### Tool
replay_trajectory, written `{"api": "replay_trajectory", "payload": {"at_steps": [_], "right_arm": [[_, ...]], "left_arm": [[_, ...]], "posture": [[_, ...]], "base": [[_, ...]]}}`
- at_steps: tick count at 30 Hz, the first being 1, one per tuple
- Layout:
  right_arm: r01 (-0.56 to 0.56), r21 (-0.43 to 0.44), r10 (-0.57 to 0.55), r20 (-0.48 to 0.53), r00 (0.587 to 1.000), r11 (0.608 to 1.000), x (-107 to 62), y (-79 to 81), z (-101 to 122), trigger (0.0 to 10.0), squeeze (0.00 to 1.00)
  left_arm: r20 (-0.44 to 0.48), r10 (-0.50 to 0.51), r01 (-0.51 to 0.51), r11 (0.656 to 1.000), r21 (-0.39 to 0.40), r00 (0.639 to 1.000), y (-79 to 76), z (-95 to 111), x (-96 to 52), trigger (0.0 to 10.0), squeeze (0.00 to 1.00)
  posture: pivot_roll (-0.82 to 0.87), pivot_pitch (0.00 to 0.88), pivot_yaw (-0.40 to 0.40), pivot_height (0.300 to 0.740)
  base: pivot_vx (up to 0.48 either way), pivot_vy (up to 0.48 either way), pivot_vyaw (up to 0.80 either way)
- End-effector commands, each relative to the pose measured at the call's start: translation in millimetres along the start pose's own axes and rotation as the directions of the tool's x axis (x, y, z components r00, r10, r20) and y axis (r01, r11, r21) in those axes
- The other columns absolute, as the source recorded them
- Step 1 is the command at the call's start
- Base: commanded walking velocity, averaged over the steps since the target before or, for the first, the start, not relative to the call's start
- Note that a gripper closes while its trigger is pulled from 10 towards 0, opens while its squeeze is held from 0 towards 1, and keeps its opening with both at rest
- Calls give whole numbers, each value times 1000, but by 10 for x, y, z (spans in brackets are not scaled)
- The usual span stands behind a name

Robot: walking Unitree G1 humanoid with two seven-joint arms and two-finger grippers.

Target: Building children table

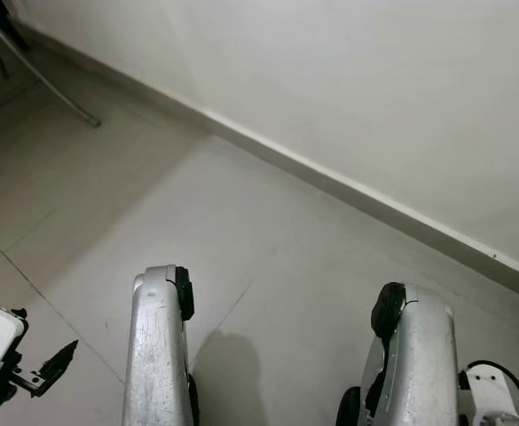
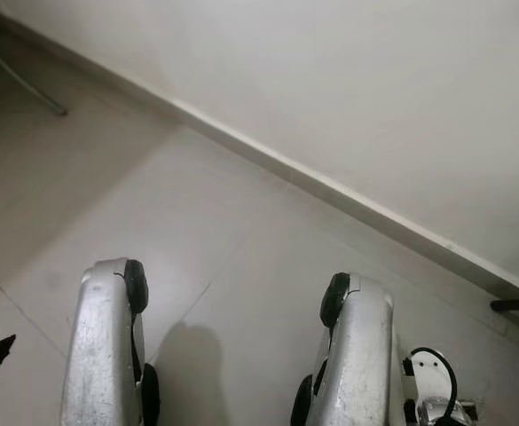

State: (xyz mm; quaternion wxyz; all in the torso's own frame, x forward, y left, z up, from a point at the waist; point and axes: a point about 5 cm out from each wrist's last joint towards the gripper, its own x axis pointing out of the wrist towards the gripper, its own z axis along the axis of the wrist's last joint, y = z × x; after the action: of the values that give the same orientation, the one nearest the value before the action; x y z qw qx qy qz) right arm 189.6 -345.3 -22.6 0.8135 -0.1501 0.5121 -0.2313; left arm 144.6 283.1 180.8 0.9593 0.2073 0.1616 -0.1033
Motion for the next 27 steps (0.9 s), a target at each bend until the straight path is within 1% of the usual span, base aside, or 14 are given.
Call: {"api": "replay_trajectory", "payload": {"at_steps": [1, 3, 6, 9, 11, 15, 19, 23, 27], "right_arm": [[1, -18, -2, -55, 998, 1000, 12, -16, -188, 10000, 0], [6, -33, -8, -65, 998, 999, 14, -40, -230, 10000, 0], [-13, -5, 13, -68, 998, 1000, 15, -41, -220, 10000, 0], [-35, 7, 35, -55, 998, 999, 14, -37, -190, 10000, 0], [-38, 8, 39, -53, 998, 999, 13, -37, -185, 10000, 0], [-125, -1, 125, -14, 992, 992, 6, 38, -118, 10000, 0], [-148, 7, 148, 8, 989, 989, 2, 78, -72, 10000, 0], [-161, 63, 157, 61, 986, 985, -7, 88, 52, 10000, 0], [-197, 47, 194, 58, 979, 979, -11, 145, 62, 10000, 0]], "left_arm": [[-34, 3, -3, 1000, 4, 999, 34, -27, -33, 10000, 0], [-51, 12, -12, 1000, 7, 999, 68, -47, -78, 10000, 0], [-73, 9, -9, 1000, 5, 997, 90, -83, -122, 10000, 0], [-82, 2, -2, 1000, 0, 997, 106, -88, -134, 10000, 0], [-84, 0, -1, 1000, -1, 996, 111, -87, -136, 10000, 0], [-89, -10, 10, 1000, -5, 996, 160, -113, -123, 10000, 0], [-89, -16, 15, 1000, -6, 996, 182, -127, -117, 10000, 0], [-88, -19, 18, 1000, -3, 996, 229, -128, -113, 10000, 0], [-86, -12, 13, 1000, 10, 996, 290, -120, -103, 10000, 0]], "posture": [[125, 376, 2, 300], [133, 394, 7, 300], [132, 400, 14, 300], [126, 399, 12, 300], [126, 399, 12, 300], [118, 395, 22, 300], [129, 389, 28, 300], [135, 384, 33, 300], [150, 381, 40, 300]], "base": [[0, 0, 0], [0, 0, 0], [0, 0, 0], [0, 0, 0], [0, 0, 0], [0, 0, 0], [0, 0, 0], [0, 0, 0], [0, 0, 0]]}}
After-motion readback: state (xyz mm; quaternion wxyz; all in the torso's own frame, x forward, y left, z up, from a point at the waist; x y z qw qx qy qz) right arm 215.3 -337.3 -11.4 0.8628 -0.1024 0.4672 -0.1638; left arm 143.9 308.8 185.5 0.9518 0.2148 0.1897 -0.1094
